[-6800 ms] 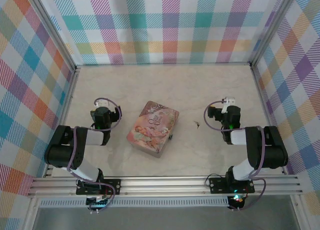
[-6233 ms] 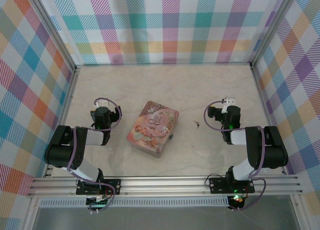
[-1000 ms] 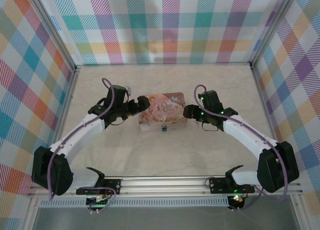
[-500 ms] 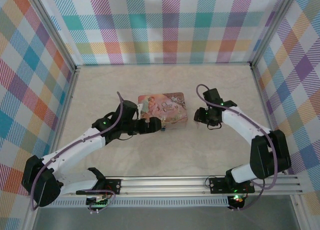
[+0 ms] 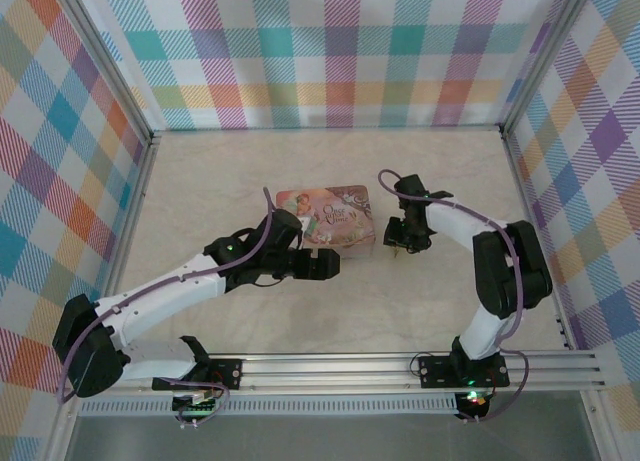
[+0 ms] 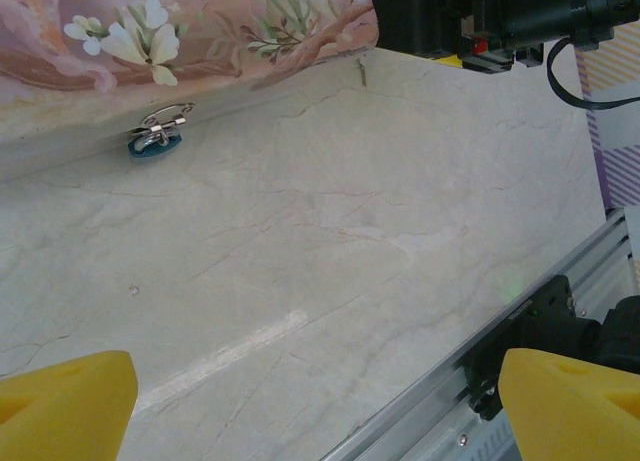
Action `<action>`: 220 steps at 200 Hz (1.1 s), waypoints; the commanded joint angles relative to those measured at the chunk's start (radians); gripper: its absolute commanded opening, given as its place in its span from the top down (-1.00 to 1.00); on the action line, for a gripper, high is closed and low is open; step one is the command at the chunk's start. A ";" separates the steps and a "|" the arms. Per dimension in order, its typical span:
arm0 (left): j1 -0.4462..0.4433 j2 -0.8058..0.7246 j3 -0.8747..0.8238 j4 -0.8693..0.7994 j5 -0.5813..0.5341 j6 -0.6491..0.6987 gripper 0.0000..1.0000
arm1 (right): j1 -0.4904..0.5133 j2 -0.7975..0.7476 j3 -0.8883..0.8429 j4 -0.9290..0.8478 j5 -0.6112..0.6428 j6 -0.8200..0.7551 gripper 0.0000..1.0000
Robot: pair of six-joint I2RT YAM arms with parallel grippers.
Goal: Unlock the padlock with the key
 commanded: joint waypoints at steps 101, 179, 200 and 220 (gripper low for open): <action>-0.019 0.035 0.012 -0.001 -0.025 0.012 -0.87 | -0.008 0.103 0.039 0.023 -0.006 -0.037 0.32; -0.018 0.034 0.005 0.009 -0.031 0.005 -0.87 | -0.006 0.134 0.029 0.033 -0.023 -0.041 1.00; -0.018 0.034 0.001 0.011 -0.036 0.004 -0.87 | -0.006 0.099 0.009 0.051 -0.033 -0.038 1.00; -0.019 0.034 0.002 0.008 -0.046 0.002 -0.87 | -0.007 0.045 -0.005 0.057 -0.039 -0.029 1.00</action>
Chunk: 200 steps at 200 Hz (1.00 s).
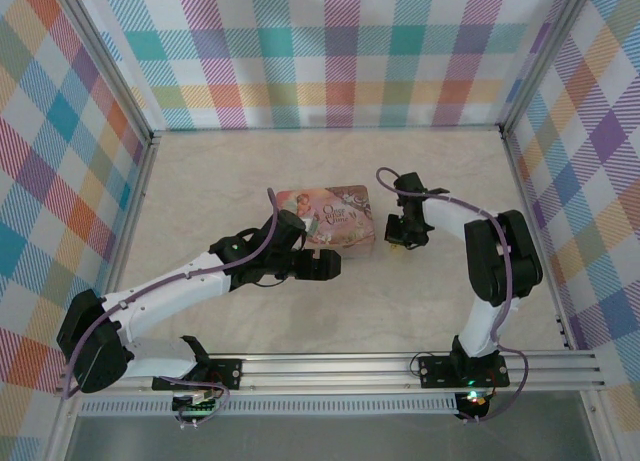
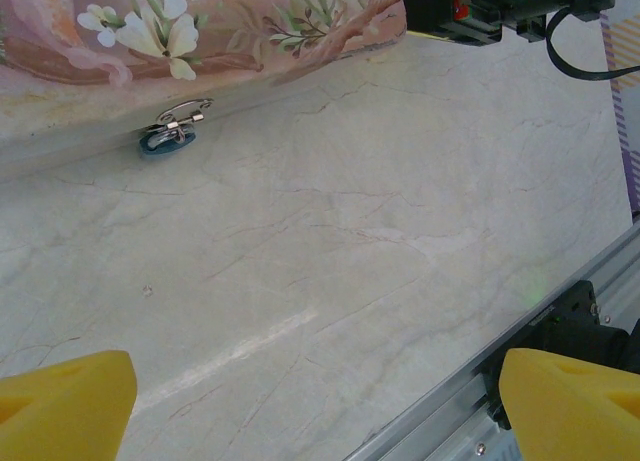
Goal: Unlock the padlock with the key
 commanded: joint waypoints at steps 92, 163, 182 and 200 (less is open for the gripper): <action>-0.008 -0.047 0.008 0.012 -0.124 -0.020 -0.94 | 0.007 -0.410 -0.109 0.030 -0.049 0.019 1.00; 0.115 -0.045 0.104 0.116 0.004 -0.035 -0.59 | 0.129 -0.658 -0.095 0.119 -0.084 0.007 1.00; 0.129 -0.026 0.134 0.194 0.065 -0.042 -0.41 | 0.176 -0.692 -0.098 0.166 -0.079 0.019 1.00; 0.134 -0.008 0.156 0.253 0.108 -0.054 -0.35 | 0.225 -0.708 -0.094 0.193 -0.068 0.028 1.00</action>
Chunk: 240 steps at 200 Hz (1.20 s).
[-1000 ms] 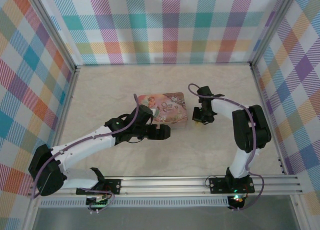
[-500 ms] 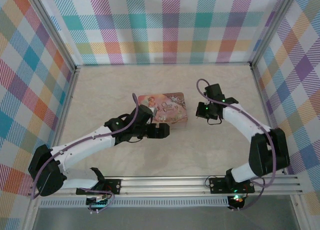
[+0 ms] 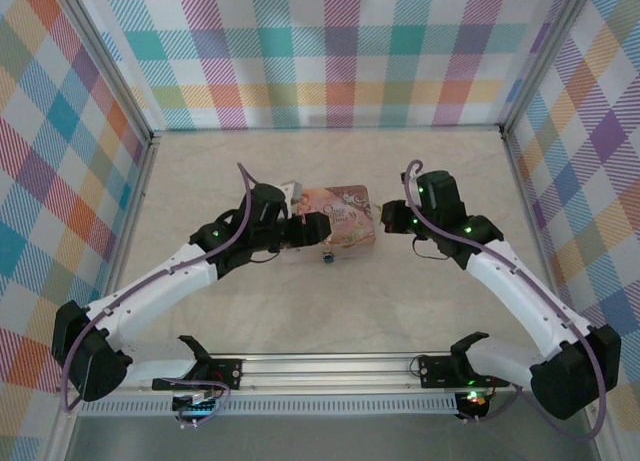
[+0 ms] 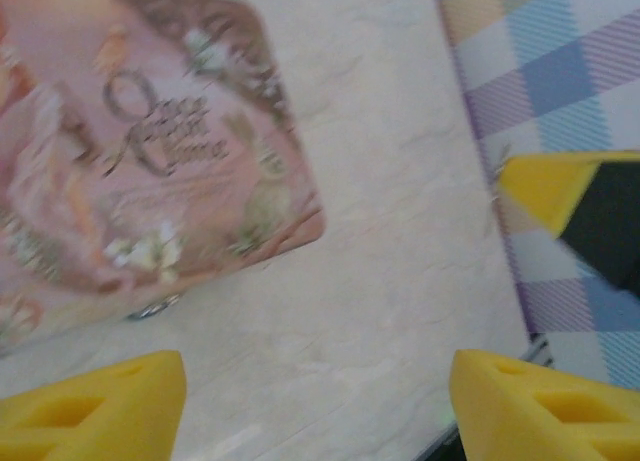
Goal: Unlock the padlock with the key
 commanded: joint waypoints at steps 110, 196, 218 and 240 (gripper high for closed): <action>0.010 0.080 0.059 0.284 0.188 -0.064 -0.13 | 0.232 -0.018 0.067 0.111 0.090 0.021 1.00; 0.009 0.097 0.068 0.278 0.179 -0.057 0.36 | 0.268 -0.027 0.069 0.116 0.109 0.016 1.00; 0.009 0.098 0.067 0.278 0.172 -0.057 0.42 | 0.274 -0.030 0.068 0.114 0.108 0.013 1.00; 0.009 0.097 0.066 0.277 0.163 -0.055 0.45 | 0.281 -0.033 0.061 0.117 0.107 0.014 1.00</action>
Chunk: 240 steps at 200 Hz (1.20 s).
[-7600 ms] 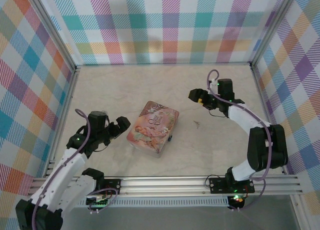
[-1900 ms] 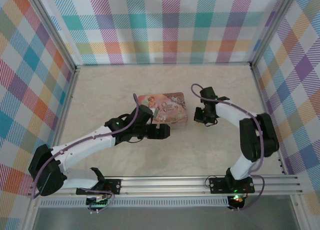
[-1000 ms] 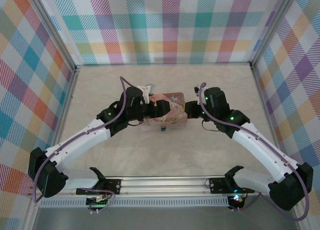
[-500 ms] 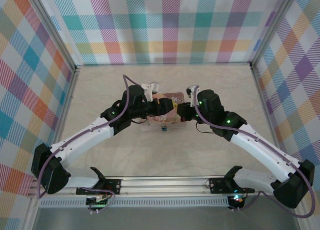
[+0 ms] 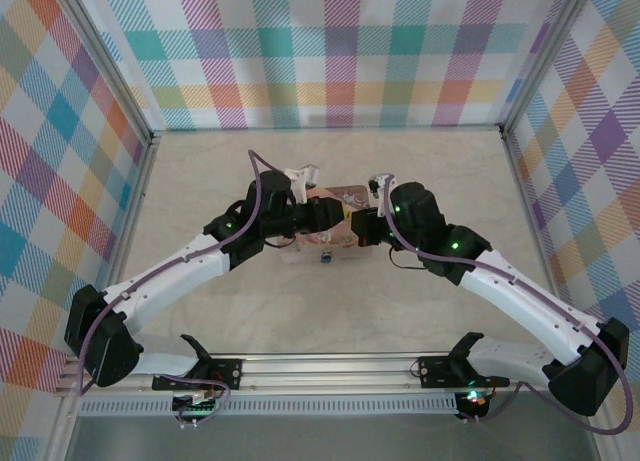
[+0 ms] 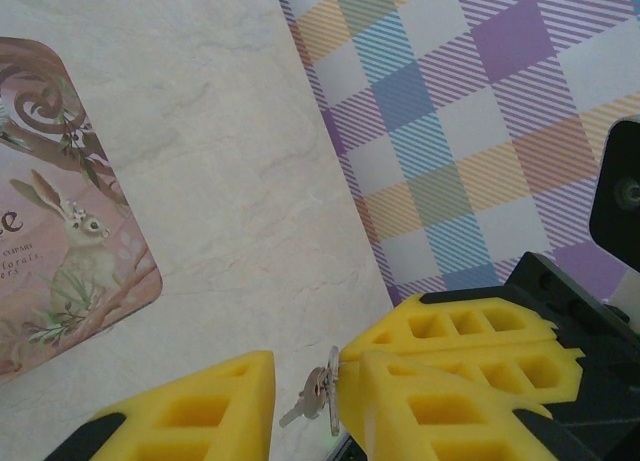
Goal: Unlock the padlock with the key
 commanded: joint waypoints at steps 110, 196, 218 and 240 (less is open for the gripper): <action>0.010 -0.006 0.064 -0.078 -0.028 0.090 1.00 | 0.021 -0.097 -0.042 0.032 0.056 0.005 0.19; 0.038 -0.014 0.097 -0.290 0.129 0.235 1.00 | -0.085 -0.149 -0.172 0.210 -0.145 0.076 -0.12; 0.043 -0.035 0.078 -0.274 0.167 0.241 1.00 | -0.223 -0.151 -0.252 0.388 -0.417 0.225 -0.06; 0.053 -0.050 0.067 -0.259 0.207 0.238 1.00 | -0.266 -0.158 -0.325 0.540 -0.535 0.287 0.00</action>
